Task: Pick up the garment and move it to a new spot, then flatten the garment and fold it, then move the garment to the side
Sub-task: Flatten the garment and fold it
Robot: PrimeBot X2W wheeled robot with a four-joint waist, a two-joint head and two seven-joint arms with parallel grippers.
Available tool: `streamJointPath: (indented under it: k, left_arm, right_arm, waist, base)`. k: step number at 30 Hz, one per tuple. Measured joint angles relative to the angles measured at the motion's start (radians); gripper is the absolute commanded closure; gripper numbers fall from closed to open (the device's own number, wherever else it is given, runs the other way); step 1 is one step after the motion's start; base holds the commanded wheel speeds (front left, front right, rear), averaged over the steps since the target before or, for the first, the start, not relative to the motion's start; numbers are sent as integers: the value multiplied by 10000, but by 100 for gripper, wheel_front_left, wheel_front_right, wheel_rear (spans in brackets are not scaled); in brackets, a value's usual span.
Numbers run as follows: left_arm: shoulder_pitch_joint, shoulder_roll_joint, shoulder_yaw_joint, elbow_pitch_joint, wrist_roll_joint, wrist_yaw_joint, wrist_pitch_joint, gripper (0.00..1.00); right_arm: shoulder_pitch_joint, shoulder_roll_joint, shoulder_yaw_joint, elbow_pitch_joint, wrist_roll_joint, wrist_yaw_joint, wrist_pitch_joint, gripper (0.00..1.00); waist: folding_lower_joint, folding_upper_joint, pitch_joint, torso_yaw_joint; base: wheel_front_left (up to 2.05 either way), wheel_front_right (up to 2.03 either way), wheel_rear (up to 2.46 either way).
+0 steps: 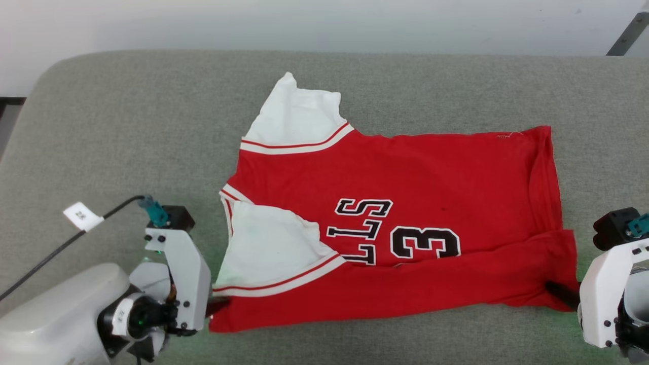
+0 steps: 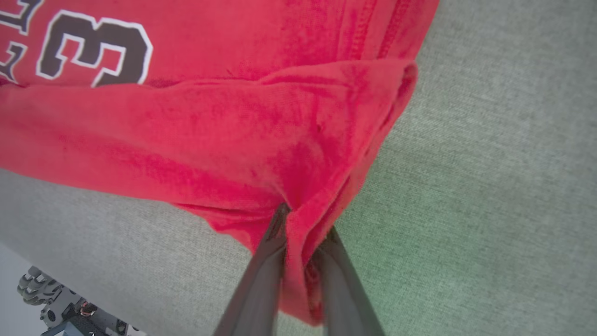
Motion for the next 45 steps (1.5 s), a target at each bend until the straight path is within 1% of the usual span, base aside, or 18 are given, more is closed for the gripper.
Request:
streamJointPath:
  k: [1,3,4,6,7,15,20,21,22,27,28,31,32,33,35,36,41,45]
  left_arm:
    - [-3,-2,21,48,0,4,-8,0]
    - [-15,4,54,113,4,12,-10,0]
    - [-35,10,63,134,12,15,-10,0]
    - [-110,90,115,150,19,42,35,0]
    - [-157,128,136,132,23,42,38,0]
    - [-1101,523,548,-155,487,-50,-54,0]
    - [-1829,430,890,132,1104,-633,-744,0]
    - [-1829,430,890,132,1104,-633,-744,0]
    - [-2066,334,961,374,1342,-922,-1009,0]
    - [-2502,111,1103,1049,1766,-1429,-1555,0]
    - [-2502,111,1103,1049,1766,-1429,-1555,0]
    - [-2882,-40,1208,1567,2077,-1801,-1962,0]
    - [-2882,-40,1208,1567,2077,-1801,-1962,0]
    - [-3060,-109,1248,1862,2196,-1948,-2086,0]
    - [-3248,-165,1290,2178,2360,-2033,-2186,0]
    - [-3248,-165,1290,2178,2360,-2033,-2186,0]
    - [-3870,-393,1340,2934,2763,-2389,-2487,0]
    - [-4435,-533,1386,3613,3150,-2658,-2736,0]
  right_arm:
    - [0,27,15,-2,-44,0,-23,56]
    - [-2,33,59,25,-54,0,-148,48]
    - [-2,31,92,35,-54,0,-194,29]
    - [-2,27,184,100,-61,0,-303,6]
    - [-1,17,192,88,-63,0,-366,0]
    - [213,117,-19,-322,-174,-2,-821,0]
    - [368,284,-217,-767,-435,-2,-1498,0]
    - [368,284,-217,-767,-435,-2,-1498,0]
    - [453,420,-251,-974,-686,-2,-1883,0]
    - [451,685,-506,-1507,-1254,-4,-3344,0]
    - [451,685,-506,-1507,-1254,-4,-3344,0]
    - [431,995,-583,-1919,-1856,-4,-4625,0]
    - [431,995,-583,-1919,-1856,-4,-4625,0]
    - [339,1223,-602,-2117,-2136,-4,-5373,0]
    - [169,1300,-570,-2280,-2550,-4,-6144,0]
    - [169,1300,-570,-2280,-2550,-4,-6144,0]
    - [-166,1697,-614,-2460,-3204,-4,-7831,0]
    - [-420,2065,-685,-2568,-3517,-4,-8742,0]
  waist:
    - [0,0,-7,-12]
    - [0,0,-39,-29]
    - [0,0,-61,-39]
    - [0,0,-144,-79]
    - [0,0,-180,-92]
    - [0,0,-401,-295]
    - [0,0,-415,-510]
    - [0,0,-415,-510]
    - [0,0,-389,-624]
    - [0,0,-252,-946]
    - [0,0,-252,-946]
    - [0,0,-57,-1222]
    - [0,0,-57,-1222]
    - [0,0,84,-1349]
    - [0,0,244,-1476]
    - [0,0,244,-1476]
    - [0,0,743,-1786]
    - [0,0,1217,-2019]
  base:
    - [0,0,0]
    - [0,0,0]
    - [0,0,0]
    - [0,0,0]
    - [0,0,0]
    - [0,0,0]
    - [0,0,0]
    - [0,0,0]
    - [0,0,0]
    - [0,0,0]
    - [0,0,0]
    - [0,0,0]
    - [0,0,0]
    - [0,0,0]
    - [0,0,0]
    - [0,0,0]
    - [0,0,0]
    - [0,0,0]
